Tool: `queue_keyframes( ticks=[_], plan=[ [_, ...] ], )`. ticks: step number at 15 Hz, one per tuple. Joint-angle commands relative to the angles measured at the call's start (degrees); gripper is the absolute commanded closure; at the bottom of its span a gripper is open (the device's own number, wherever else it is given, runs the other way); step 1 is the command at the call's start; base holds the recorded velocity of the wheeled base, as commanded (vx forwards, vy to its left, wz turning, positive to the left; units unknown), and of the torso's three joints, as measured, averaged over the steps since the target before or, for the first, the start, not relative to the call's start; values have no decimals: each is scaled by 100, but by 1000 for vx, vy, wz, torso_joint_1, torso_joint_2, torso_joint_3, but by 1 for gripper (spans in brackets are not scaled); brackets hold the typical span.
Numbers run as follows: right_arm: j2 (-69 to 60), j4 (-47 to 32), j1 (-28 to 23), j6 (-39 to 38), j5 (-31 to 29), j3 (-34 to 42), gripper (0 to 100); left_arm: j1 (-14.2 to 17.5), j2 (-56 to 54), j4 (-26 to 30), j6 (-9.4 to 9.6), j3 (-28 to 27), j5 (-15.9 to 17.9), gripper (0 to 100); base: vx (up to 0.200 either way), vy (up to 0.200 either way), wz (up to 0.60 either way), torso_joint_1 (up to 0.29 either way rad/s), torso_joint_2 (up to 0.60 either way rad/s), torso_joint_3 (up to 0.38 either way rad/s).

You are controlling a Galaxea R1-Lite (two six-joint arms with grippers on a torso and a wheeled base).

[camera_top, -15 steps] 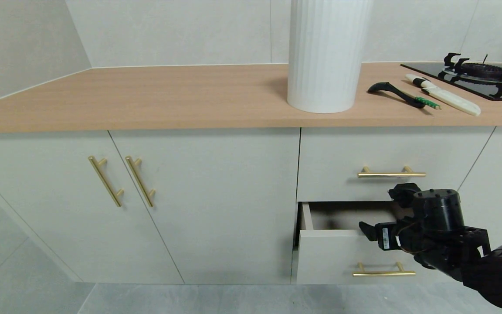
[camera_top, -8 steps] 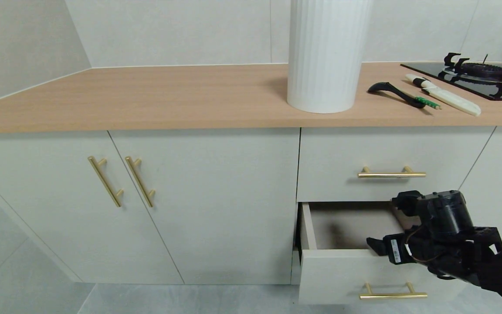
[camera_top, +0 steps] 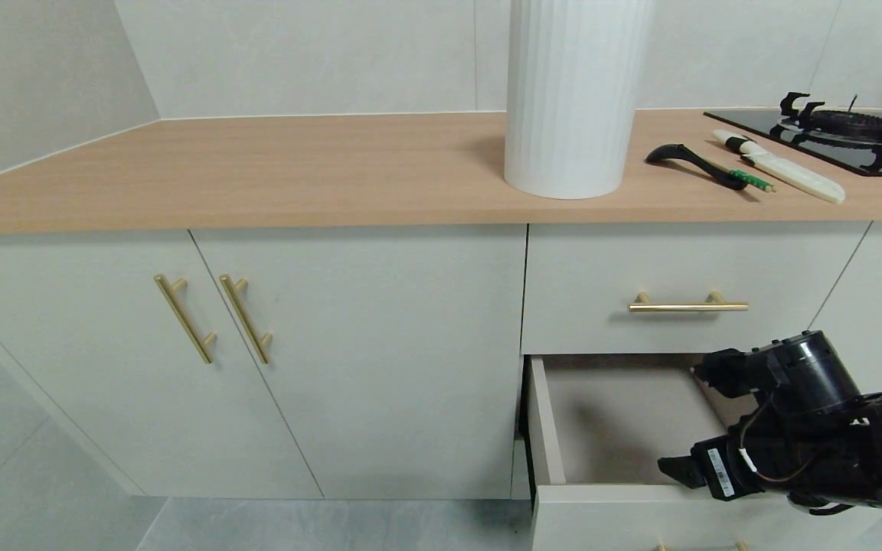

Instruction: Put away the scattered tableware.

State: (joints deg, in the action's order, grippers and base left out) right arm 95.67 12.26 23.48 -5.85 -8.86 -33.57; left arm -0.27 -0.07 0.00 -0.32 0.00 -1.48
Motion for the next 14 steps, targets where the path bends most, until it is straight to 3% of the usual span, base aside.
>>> queue_keyframes(
  ticks=[1, 8, 14],
  plan=[
    [-137, -110, 60, -4, -1, -44, 0, 0, 7, 0, -3, 0, -2, 0, 0, 0, 0, 0, 0, 0],
    [-242, -954, 69, 392, -1, -79, 0, 0, 7, 0, -3, 0, -2, 0, 0, 0, 0, 0, 0, 0],
    [-400, -2140, 227, 866, -10, -158, 0, 0, 7, 0, -3, 0, -2, 0, 0, 0, 0, 0, 0, 0]
  ],
)
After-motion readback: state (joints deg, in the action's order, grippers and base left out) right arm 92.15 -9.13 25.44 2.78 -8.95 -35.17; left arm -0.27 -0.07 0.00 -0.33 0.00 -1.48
